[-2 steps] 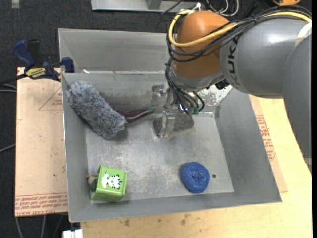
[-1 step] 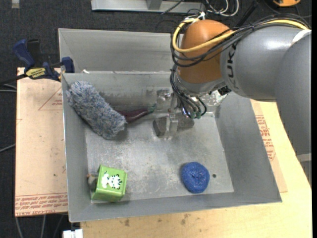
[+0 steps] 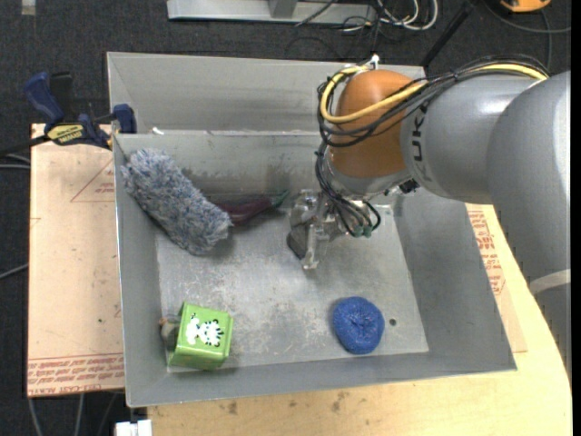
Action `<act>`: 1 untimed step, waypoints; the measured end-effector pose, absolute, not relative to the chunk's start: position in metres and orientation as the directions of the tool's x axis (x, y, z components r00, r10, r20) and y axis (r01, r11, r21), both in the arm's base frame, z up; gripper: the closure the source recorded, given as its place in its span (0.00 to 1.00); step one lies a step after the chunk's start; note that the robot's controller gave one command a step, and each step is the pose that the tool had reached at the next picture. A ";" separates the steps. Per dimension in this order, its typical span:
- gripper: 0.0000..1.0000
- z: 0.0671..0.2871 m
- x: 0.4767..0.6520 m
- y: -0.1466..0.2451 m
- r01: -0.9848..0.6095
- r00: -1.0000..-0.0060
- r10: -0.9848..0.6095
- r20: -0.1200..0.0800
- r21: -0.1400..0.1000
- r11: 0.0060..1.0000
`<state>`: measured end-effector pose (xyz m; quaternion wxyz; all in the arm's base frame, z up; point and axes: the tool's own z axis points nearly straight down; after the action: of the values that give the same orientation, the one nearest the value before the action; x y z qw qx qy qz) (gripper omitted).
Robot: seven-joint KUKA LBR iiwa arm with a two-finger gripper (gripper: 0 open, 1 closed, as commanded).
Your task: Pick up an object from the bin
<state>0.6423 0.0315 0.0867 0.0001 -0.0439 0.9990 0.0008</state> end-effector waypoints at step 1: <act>1.00 0.087 0.642 0.031 -0.088 -0.996 -0.088 0.000 0.002 0.996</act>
Offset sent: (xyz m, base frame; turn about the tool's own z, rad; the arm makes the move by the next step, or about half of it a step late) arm -0.0066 0.0016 0.0520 -0.3564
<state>0.6423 0.0315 0.0867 0.0001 -0.0438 0.9990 0.0008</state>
